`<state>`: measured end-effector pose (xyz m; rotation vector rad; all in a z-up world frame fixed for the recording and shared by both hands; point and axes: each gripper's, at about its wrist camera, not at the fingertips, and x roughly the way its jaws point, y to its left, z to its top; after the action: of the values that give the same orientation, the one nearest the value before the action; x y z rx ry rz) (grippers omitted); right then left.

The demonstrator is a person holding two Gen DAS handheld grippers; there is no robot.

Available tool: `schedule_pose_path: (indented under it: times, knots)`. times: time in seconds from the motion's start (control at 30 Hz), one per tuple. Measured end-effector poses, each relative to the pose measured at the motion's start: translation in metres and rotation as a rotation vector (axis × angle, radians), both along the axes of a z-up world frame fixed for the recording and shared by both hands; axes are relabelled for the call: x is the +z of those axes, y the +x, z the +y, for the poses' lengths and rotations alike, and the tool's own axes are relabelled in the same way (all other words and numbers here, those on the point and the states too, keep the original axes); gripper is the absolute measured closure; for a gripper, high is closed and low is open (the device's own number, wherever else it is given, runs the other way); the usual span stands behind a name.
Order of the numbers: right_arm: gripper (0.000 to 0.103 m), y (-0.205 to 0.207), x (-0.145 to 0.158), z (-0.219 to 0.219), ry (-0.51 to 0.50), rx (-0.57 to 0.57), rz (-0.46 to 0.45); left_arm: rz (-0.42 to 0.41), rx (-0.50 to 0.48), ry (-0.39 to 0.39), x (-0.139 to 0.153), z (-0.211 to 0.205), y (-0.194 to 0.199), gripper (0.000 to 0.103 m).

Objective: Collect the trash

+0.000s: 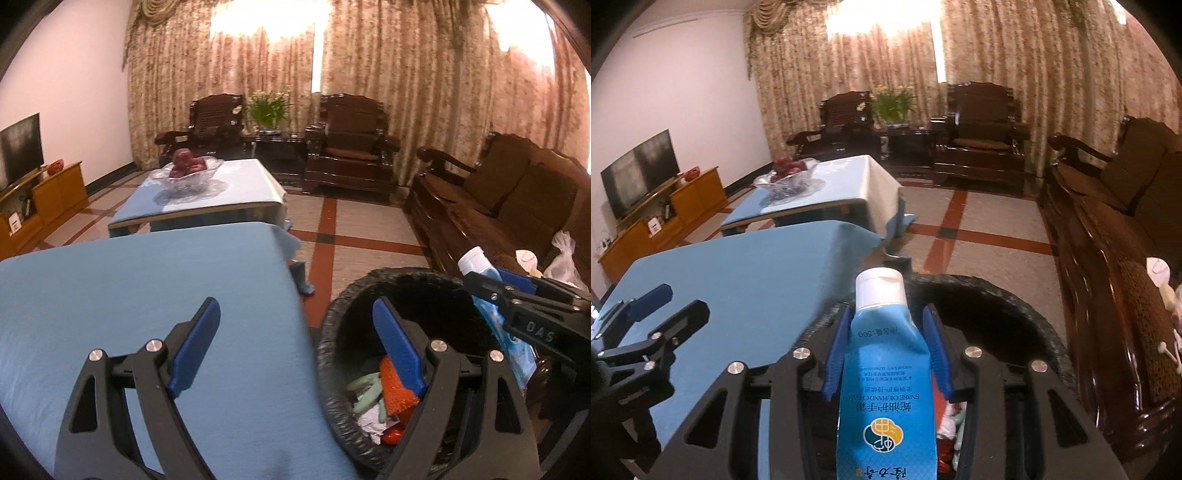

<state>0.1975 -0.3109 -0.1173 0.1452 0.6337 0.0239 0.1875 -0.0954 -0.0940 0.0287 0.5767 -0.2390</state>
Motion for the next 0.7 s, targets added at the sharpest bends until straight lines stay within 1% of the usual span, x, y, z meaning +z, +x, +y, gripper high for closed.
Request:
schedule_pose_path:
  times: [0.1,0.13,0.2,0.27,0.3,0.33,0.4,0.43,0.6,0.7]
  knots:
    - [0.061,0.003,-0.007,-0.013,0.021,-0.017,-0.004,0.001,-0.021,0.005,-0.002,-0.009,-0.001,0.021]
    - [0.051,0.002,-0.009,-0.017,0.025,-0.026,-0.006,0.001,-0.028,0.01,-0.002,-0.013,-0.002,0.021]
    - [0.035,0.0,-0.009,-0.022,-0.001,-0.065,-0.026,0.002,-0.039,0.017,-0.003,-0.019,-0.003,0.021]
    - [0.032,-0.002,-0.008,-0.027,-0.006,-0.079,-0.034,0.001,-0.043,0.022,-0.003,-0.021,-0.004,0.021]
    - [0.027,-0.004,-0.008,-0.03,-0.003,-0.089,-0.042,0.001,-0.044,0.024,-0.002,-0.022,-0.003,0.021]
    - [0.019,-0.006,-0.007,-0.031,-0.002,-0.097,-0.05,0.001,-0.043,0.025,-0.002,-0.023,-0.003,0.021]
    - [0.013,-0.011,-0.004,-0.034,-0.001,-0.11,-0.069,0.002,-0.04,0.024,-0.002,-0.022,-0.004,0.021]
    - [0.006,-0.014,-0.002,-0.035,-0.002,-0.112,-0.074,0.003,-0.037,0.024,-0.002,-0.022,-0.004,0.021]
    - [0.006,-0.021,0.006,-0.038,0.018,-0.107,-0.074,-0.003,-0.032,0.021,0.005,-0.015,-0.008,0.02]
    - [0.006,-0.028,0.014,-0.033,0.032,-0.092,-0.08,-0.016,-0.024,0.018,0.013,-0.01,-0.014,0.016]
